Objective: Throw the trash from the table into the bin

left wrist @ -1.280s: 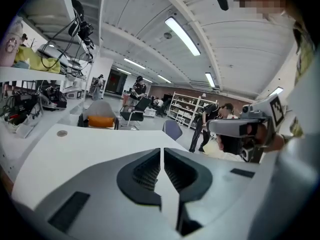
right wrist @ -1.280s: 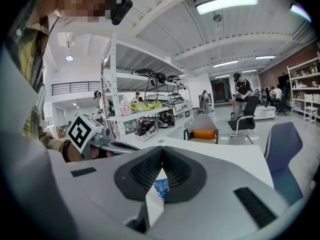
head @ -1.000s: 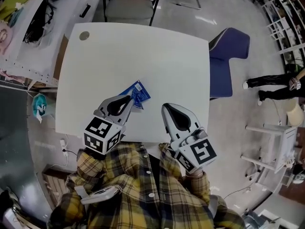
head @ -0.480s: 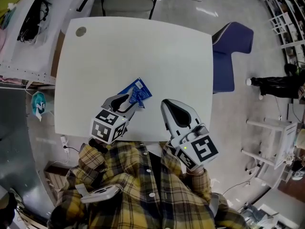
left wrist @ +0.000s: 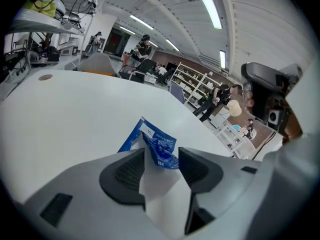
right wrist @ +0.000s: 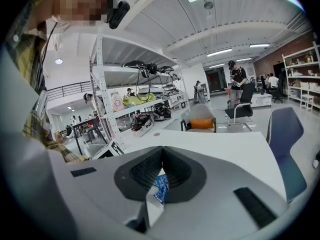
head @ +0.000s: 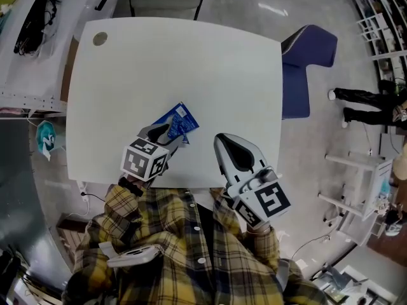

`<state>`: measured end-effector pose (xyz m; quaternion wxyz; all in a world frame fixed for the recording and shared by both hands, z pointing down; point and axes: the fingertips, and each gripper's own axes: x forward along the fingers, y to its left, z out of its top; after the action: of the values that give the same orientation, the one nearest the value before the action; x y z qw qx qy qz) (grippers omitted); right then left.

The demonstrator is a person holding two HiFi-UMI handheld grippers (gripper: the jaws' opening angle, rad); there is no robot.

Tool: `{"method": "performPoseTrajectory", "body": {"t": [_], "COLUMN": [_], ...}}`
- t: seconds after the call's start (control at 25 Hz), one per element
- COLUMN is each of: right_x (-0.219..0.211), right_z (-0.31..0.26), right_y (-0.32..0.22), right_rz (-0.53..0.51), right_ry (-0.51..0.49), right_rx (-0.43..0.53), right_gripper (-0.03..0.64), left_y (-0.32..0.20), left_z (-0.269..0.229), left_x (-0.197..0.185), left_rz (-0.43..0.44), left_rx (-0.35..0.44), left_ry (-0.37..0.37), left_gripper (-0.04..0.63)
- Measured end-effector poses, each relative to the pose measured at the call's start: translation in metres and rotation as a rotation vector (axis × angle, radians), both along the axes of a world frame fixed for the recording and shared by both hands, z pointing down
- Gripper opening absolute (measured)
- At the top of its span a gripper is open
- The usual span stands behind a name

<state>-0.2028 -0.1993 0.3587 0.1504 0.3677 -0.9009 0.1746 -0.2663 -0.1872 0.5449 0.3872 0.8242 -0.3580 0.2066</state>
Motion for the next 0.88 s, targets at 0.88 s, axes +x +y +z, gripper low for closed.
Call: {"method": "performPoseTrajectory", "body": {"t": [0.88], "right_x": [0.005], "right_z": [0.008], "right_y": [0.007], "right_rz": [0.023], "right_ry": [-0.012], "right_rx": [-0.02], "right_gripper": [-0.002], "left_y": [0.001], "left_z": [-0.022], "left_x": [-0.001], "left_rz": [-0.043], "left_rx": [0.047], "left_ry": [0.031], "left_gripper": [0.008]}}
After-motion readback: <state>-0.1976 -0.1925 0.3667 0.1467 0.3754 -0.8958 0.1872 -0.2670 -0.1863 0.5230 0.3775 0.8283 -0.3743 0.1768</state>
